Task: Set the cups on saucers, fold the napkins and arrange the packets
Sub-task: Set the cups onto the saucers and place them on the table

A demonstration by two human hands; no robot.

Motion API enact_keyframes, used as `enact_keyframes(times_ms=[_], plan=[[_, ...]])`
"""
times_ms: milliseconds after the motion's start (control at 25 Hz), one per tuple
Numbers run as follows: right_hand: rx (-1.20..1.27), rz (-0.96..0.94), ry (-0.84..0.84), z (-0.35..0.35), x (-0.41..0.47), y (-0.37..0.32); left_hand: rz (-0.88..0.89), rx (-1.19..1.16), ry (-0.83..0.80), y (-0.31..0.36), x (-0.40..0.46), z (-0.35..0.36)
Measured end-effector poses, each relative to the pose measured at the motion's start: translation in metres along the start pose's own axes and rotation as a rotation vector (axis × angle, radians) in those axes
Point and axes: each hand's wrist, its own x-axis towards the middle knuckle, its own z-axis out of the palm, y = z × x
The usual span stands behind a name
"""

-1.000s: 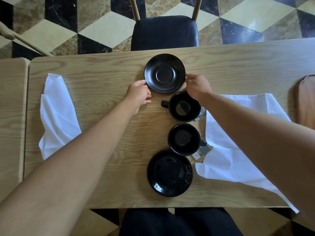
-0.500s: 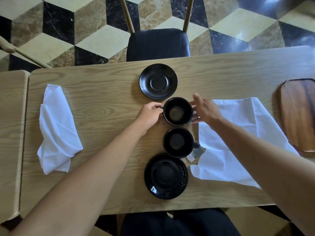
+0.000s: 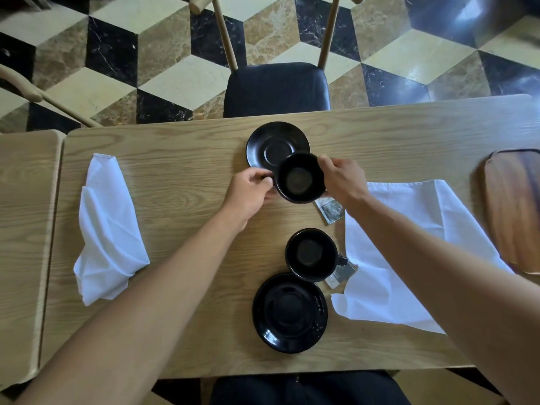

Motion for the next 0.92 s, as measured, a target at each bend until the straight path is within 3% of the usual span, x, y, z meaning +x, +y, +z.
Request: enact_keyframes(times_ms=[160, 920], plan=[[0.008, -0.03, 0.013, 0.014, 0.036, -0.034, 0.084, 0.033, 0.1, 0.025, 0.029, -0.013], [-0.073, 0.005, -0.029, 0.052, 0.087, -0.043, 0.008, 0.118, 0.189, 0.022, 0.086, -0.031]])
